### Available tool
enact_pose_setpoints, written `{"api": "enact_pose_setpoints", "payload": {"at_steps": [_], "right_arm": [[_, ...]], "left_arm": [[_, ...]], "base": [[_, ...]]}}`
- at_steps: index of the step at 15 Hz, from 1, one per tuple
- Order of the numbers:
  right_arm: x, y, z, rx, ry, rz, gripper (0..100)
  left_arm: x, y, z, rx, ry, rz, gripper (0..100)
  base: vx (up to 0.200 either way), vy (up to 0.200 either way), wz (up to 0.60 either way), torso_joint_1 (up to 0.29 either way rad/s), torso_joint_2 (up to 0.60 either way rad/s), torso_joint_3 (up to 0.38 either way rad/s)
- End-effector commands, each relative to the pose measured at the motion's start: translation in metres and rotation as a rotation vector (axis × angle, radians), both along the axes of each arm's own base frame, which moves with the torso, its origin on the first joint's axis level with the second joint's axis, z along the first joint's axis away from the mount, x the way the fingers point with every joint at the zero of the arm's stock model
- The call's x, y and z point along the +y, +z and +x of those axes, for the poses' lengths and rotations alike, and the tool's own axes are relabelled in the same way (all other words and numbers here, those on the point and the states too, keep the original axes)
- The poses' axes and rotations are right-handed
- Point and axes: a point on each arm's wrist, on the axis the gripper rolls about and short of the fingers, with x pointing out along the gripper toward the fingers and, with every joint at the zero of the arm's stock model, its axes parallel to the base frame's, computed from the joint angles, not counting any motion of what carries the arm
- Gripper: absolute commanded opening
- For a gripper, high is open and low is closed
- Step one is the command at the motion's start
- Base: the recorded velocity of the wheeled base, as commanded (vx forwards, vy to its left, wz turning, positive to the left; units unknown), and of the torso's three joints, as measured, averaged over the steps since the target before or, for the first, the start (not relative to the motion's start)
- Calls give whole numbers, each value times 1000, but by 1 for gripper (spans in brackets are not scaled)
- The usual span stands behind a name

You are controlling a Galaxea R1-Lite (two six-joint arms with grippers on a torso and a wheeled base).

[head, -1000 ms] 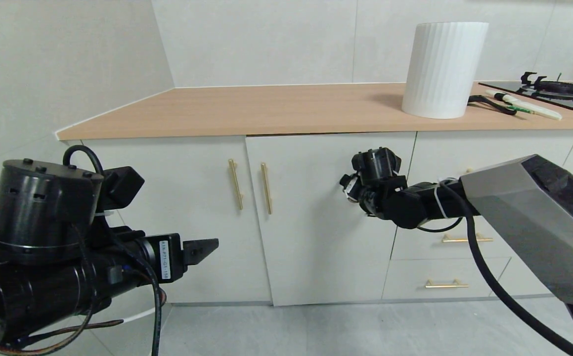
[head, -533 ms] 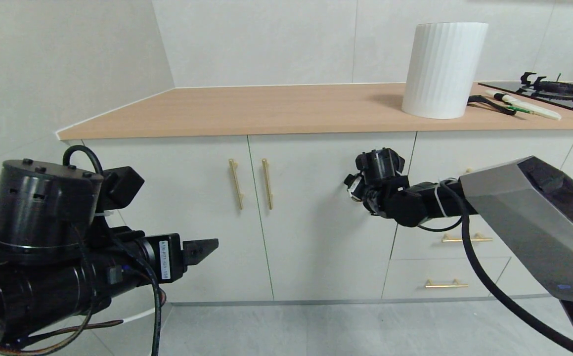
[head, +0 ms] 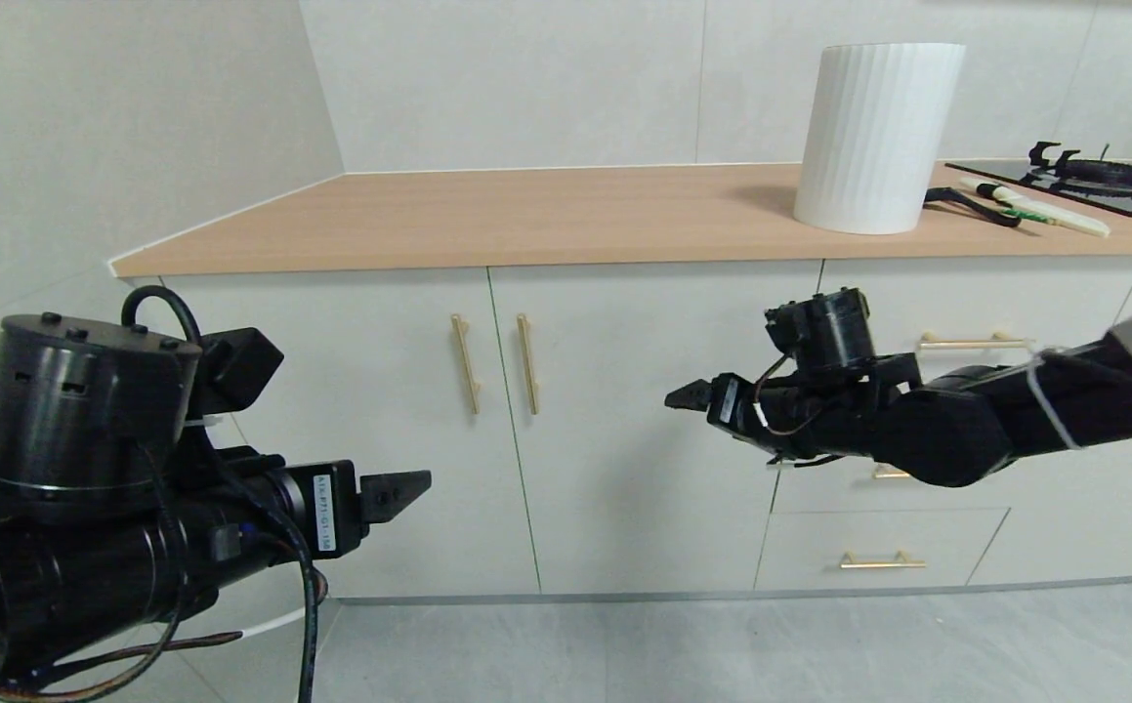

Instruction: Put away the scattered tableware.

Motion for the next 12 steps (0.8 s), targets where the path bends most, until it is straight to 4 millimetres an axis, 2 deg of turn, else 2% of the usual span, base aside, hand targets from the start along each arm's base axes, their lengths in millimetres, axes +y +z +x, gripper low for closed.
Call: {"api": "enact_pose_setpoints", "payload": {"at_steps": [1, 2, 4, 5, 6, 7, 9, 11, 12], "right_arm": [[-20, 43, -36, -121, -4, -19, 100], [-24, 49, -42, -141, -11, -30, 100], [-56, 81, -95, -265, -100, -100, 100], [-56, 81, -95, -265, -100, -100, 100], [-93, 101, -139, -374, -197, -160, 100], [-112, 109, -166, -438, -223, -186, 100], [-145, 118, -225, -582, -253, -231, 100], [-172, 117, -280, -709, -310, -278, 100], [-182, 114, -302, -737, -342, -302, 100]], "left_arm": [[1, 3, -2, -11, 0, -5, 100], [2, 3, -3, -12, 0, -6, 100], [8, 15, -14, -70, -18, -2, 100], [8, 15, -14, -70, -18, -2, 100], [17, 29, -29, -139, -24, -19, 100], [24, 34, -41, -173, -23, -31, 100], [44, 38, -71, -259, -30, -9, 100], [71, 41, -113, -411, -23, 68, 100], [80, 41, -129, -464, -10, 91, 100]], "base": [[0, 0, 0, 0, 0, 0], [0, 0, 0, 0, 0, 0], [0, 0, 0, 0, 0, 0], [0, 0, 0, 0, 0, 0], [0, 0, 0, 0, 0, 0], [0, 0, 0, 0, 0, 0], [0, 0, 0, 0, 0, 0], [0, 0, 0, 0, 0, 0], [0, 0, 0, 0, 0, 0]]}}
